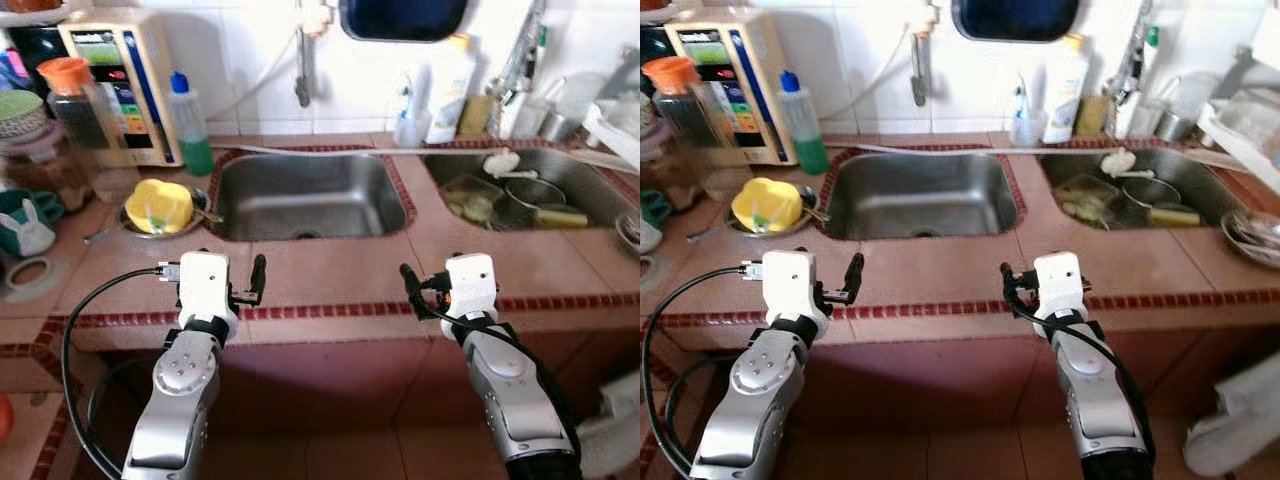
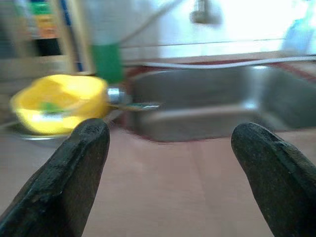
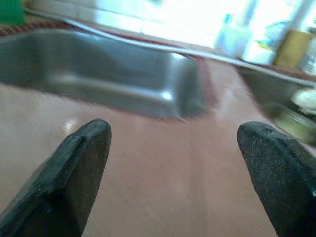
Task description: Kitchen organization
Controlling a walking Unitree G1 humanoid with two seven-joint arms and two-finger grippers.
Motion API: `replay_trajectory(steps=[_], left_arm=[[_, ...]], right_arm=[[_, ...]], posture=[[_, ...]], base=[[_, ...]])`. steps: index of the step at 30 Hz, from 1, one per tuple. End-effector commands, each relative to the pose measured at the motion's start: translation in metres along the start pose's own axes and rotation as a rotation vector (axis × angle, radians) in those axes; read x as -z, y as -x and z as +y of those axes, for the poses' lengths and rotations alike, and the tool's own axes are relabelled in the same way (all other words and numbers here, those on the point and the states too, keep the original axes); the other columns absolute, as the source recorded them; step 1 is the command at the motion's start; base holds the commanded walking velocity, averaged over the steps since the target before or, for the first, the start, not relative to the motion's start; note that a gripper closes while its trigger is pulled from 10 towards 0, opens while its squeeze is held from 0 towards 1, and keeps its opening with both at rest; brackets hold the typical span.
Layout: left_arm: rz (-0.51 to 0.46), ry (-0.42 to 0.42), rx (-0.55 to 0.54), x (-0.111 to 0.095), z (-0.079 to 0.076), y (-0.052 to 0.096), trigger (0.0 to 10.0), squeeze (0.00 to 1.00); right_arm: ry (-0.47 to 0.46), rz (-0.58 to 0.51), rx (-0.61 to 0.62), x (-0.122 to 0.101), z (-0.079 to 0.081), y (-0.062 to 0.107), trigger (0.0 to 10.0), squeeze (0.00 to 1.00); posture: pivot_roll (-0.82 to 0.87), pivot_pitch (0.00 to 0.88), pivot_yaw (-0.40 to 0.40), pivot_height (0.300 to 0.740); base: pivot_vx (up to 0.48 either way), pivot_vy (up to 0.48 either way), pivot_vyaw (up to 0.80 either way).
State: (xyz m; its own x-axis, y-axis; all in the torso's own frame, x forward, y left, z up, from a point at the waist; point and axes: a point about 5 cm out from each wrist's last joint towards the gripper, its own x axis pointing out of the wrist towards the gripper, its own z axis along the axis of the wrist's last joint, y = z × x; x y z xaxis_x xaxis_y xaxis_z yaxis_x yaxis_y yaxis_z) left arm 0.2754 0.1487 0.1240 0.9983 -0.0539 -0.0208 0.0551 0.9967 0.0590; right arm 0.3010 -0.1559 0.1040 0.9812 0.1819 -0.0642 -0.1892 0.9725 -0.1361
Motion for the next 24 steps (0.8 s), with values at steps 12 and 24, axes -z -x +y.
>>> replay_trajectory(steps=[12, 24], left_arm=[[-0.006, -0.012, -0.028, -0.0021, 0.0032, -0.0013, 10.0, 0.00], [-0.011, -0.016, -0.033, -0.0023, 0.0030, -0.0012, 10.0, 0.00]], right_arm=[[0.004, -0.018, -0.017, -0.0059, 0.0038, -0.0020, 10.0, 0.00], [0.006, -0.017, -0.022, -0.0058, 0.0044, -0.0017, 10.0, 0.00]], posture=[[0.06, 0.000, 0.002, 0.740], [0.06, 0.000, 0.000, 0.740]], base=[[0.367, 0.000, 0.00], [0.000, -0.075, 0.00]])
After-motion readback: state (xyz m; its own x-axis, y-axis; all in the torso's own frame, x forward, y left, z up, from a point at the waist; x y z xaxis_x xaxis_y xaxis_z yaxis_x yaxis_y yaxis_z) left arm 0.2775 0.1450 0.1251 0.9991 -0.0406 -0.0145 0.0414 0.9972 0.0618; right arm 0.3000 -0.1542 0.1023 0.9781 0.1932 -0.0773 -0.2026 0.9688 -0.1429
